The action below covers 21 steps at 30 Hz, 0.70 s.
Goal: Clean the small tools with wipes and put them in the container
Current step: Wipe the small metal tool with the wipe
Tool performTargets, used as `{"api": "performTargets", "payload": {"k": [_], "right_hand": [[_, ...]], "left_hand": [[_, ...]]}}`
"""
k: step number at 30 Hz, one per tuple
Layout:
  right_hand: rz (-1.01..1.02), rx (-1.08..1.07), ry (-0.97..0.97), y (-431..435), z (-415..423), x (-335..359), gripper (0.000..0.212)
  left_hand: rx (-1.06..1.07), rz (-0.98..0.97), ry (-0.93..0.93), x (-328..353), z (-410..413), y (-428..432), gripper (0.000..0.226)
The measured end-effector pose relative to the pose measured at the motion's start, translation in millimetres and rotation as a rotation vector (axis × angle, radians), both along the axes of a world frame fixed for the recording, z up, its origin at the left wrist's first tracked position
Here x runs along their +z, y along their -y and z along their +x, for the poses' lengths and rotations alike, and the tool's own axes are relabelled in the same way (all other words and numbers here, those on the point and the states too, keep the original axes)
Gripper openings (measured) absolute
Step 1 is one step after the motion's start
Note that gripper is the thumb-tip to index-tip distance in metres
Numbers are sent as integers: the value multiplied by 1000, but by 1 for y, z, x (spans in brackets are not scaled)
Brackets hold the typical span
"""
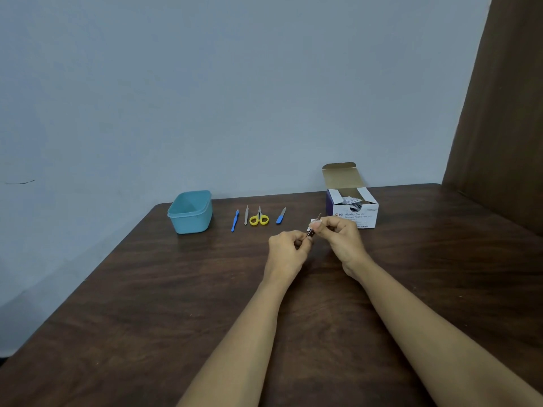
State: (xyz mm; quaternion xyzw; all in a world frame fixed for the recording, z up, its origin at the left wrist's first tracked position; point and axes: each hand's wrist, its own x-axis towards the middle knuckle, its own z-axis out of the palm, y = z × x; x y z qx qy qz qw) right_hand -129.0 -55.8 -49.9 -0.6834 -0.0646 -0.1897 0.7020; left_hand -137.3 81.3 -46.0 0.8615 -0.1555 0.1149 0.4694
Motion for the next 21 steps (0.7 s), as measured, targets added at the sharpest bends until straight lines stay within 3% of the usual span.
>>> {"api": "performTargets", "payload": {"k": [10,12,16,21], "right_hand": [[131,-30,-13,1,-3,4,13],[128,-54,-24,1,-2,4,5],[145,-63,12,-1,-2,4,16],[140,-2,25,-1,-5,7,4]], "left_hand": [[-8,37,0,4,-2,1,17],[-15,44,3,4,-3,1,18],[-17,28,13,4,-4,1,18],[-3,28,18,4,-4,1,18]]}}
